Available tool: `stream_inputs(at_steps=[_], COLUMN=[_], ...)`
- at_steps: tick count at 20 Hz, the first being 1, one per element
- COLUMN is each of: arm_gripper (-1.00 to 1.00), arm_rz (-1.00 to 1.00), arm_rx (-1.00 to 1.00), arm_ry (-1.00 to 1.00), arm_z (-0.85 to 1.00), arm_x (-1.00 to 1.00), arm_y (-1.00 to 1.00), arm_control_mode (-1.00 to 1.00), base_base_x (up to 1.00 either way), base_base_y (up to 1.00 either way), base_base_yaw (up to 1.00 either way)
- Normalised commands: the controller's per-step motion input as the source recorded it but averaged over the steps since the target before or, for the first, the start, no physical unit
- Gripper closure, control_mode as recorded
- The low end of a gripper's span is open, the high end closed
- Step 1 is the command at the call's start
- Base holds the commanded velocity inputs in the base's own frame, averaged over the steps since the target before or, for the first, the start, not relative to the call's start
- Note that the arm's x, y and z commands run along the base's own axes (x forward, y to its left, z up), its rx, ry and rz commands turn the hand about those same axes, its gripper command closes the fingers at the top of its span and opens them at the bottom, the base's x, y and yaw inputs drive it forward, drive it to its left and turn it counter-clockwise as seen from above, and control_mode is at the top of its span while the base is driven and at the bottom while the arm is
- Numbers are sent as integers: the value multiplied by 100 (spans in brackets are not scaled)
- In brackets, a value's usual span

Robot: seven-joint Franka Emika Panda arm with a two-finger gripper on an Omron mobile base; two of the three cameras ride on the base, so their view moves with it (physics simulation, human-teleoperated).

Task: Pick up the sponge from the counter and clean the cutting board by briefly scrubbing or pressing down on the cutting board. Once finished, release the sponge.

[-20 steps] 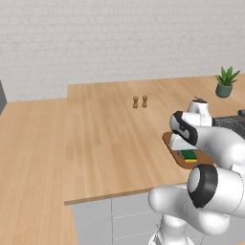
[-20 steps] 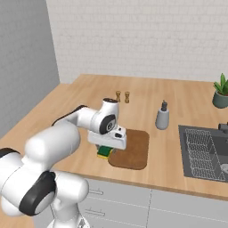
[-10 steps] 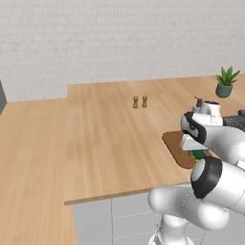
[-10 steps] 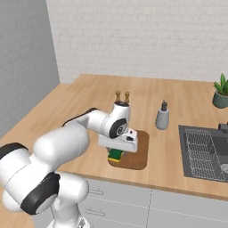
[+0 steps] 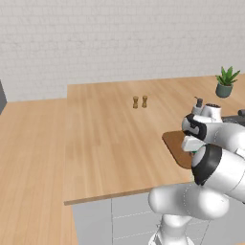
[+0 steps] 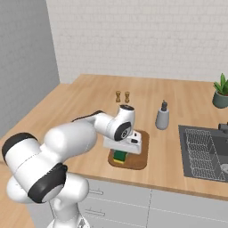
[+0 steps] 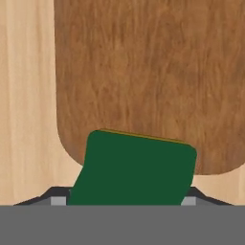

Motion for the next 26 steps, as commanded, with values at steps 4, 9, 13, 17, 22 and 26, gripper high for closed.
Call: stream_inputs(at_steps=[4,9,13,17,22,26], arm_gripper=[100,100,100,100,100,100], arm_rz=[0,0,0,0,0,0], arm_rx=[1,0,0,0,0,0], arm_ry=[-5,-4,-4,-3,-5,-7], arm_z=[-43,-36,-32,-24,-7,-3], arm_x=[1,21,36,44,39,20], arm_y=[9,1,1,1,0,18], arm_control_mode=[-100,-100,-100,-100,-100,-100], base_base_x=[0,0,0,0,0,0], base_base_y=[0,0,0,0,0,0], base_base_yaw=[0,0,0,0,0,0])
